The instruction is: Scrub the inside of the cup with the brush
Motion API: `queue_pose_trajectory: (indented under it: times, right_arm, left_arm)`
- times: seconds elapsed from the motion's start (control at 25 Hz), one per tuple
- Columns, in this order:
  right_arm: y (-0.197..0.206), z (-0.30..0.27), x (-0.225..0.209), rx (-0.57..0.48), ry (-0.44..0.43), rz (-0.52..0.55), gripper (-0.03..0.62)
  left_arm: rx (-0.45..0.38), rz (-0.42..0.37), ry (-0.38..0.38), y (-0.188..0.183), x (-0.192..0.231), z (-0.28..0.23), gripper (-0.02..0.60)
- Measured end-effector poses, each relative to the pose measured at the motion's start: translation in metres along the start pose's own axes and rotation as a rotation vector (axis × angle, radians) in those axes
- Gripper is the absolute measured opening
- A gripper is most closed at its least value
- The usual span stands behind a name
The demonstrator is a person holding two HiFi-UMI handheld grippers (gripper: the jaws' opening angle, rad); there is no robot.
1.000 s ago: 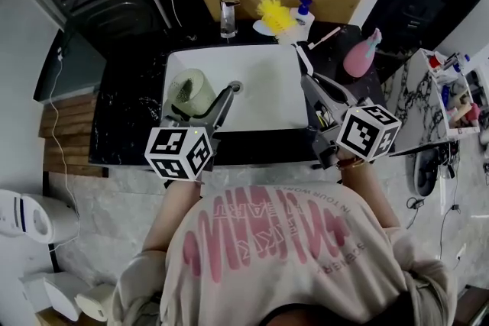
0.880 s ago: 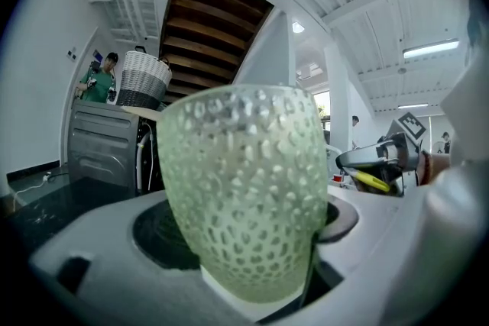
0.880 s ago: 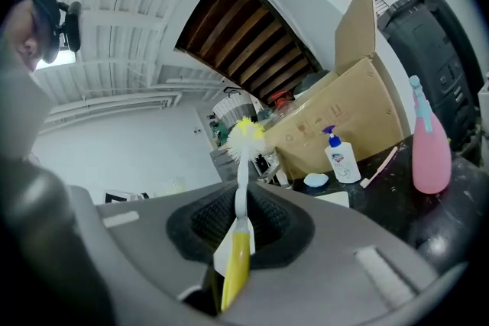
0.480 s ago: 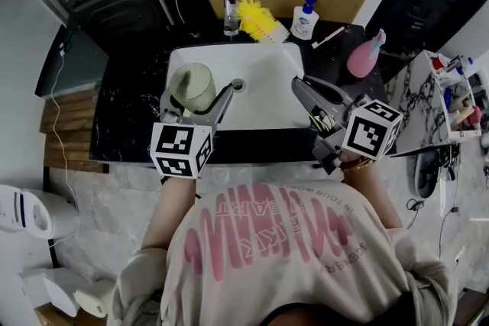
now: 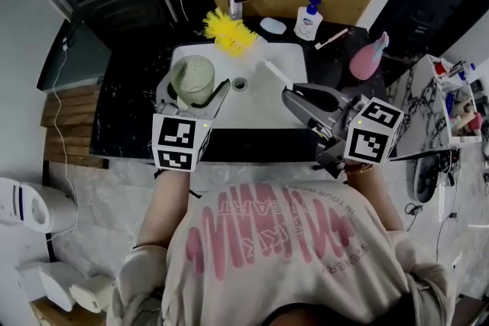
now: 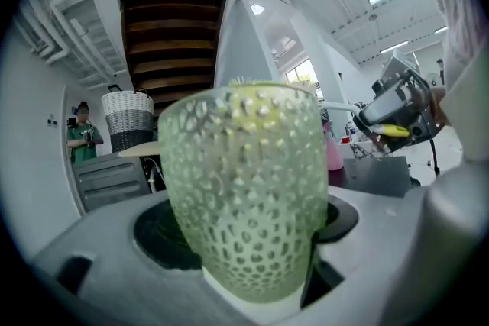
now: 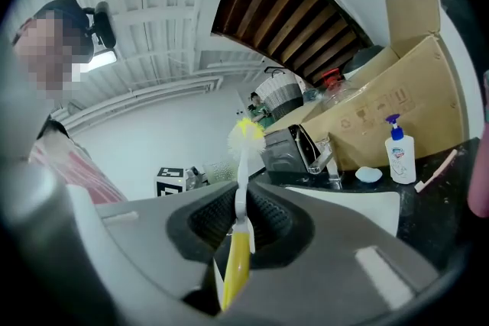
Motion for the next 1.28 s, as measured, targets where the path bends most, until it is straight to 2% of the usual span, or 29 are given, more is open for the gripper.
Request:
queue_pose_trajectory:
  times: [0.36,0.64,0.88,1.0,1.12,1.28]
  right_arm:
    - [0.005,-0.005,0.021,0.092,-0.053,0.125,0.048]
    - [0.013,-0.009,0.032,0.151,-0.085,0.172,0.048]
    - [0.018,-0.009,0.035,0.191,-0.064,0.23,0.048]
    - [0.02,-0.008,0.035,0.207,-0.057,0.242,0.048]
    - [0.021,-0.008,0.035,0.224,-0.059,0.248,0.048]
    - [0.026,-0.008,0.038,0.246,-0.064,0.253,0.049]
  left_arm:
    - [0.1,-0.224,-0.067,0.011,0.009,0.005,0.376]
    - [0.139,-0.281,-0.098,0.016,0.022,0.01,0.376]
    - [0.177,-0.387,-0.129,0.016,0.027,0.014,0.376]
    - [0.215,-0.478,-0.145,0.018,0.028,0.015,0.376]
    - [0.249,-0.557,-0.147,0.02,0.029,0.016,0.376]
    - [0.274,-0.614,-0.115,0.023,0.025,0.015,0.376]
Point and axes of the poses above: the fingertips, and each gripper's own axes: z backward along the fingers, x to its left, y out of its underside, the point moved 3 cm from there along z, backward along the fingers, and after that the axes turned 8 degrees about x, right-handed, at the moved point
